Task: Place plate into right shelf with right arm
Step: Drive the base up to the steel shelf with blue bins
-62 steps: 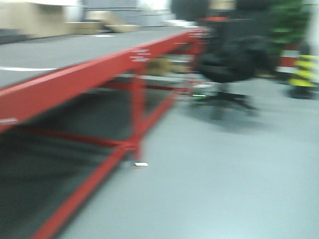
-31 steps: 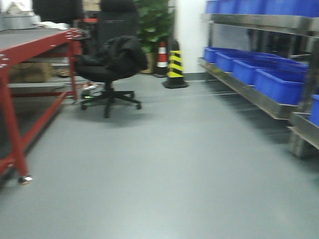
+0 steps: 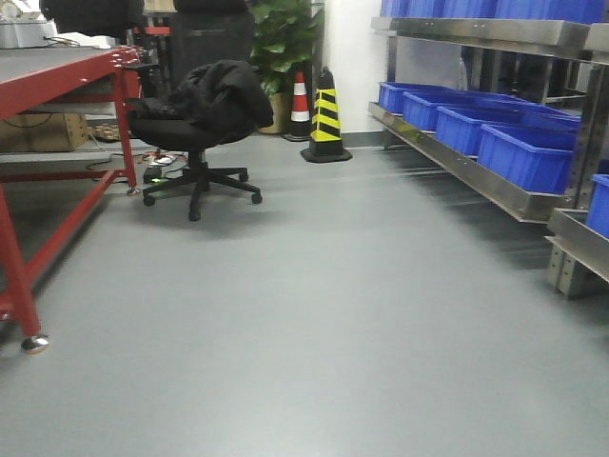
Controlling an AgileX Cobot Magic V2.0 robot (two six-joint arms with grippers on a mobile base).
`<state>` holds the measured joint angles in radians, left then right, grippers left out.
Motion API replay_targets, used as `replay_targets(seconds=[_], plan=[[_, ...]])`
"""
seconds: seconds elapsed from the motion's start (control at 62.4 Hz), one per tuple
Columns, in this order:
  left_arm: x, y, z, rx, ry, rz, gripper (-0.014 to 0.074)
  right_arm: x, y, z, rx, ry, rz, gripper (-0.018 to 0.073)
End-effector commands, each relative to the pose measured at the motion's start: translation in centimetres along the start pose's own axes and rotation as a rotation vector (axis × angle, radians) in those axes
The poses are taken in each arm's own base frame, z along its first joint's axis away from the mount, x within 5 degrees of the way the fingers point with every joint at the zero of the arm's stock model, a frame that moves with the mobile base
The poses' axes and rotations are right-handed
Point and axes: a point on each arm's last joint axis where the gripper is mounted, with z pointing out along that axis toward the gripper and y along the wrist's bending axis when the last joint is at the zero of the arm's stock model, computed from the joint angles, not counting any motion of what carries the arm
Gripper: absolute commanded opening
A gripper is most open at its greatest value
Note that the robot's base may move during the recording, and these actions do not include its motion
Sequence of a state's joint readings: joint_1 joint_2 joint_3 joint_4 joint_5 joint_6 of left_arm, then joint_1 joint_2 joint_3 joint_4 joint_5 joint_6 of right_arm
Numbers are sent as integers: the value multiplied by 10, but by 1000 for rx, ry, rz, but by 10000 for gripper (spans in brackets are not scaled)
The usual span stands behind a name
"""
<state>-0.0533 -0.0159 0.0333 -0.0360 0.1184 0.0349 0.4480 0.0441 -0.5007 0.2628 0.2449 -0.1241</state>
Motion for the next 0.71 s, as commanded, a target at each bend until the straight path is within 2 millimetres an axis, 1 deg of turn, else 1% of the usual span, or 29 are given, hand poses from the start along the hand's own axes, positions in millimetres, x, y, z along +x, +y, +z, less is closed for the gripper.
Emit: replay_targets(seconds=[0.0, 0.69], plan=[[-5, 0, 0, -4, -84, -9, -47, -16, 0, 1, 16, -105, -9, 57], [-5, 0, 0, -4, -84, -9, -47, -16, 0, 1, 16, -104, -9, 57]])
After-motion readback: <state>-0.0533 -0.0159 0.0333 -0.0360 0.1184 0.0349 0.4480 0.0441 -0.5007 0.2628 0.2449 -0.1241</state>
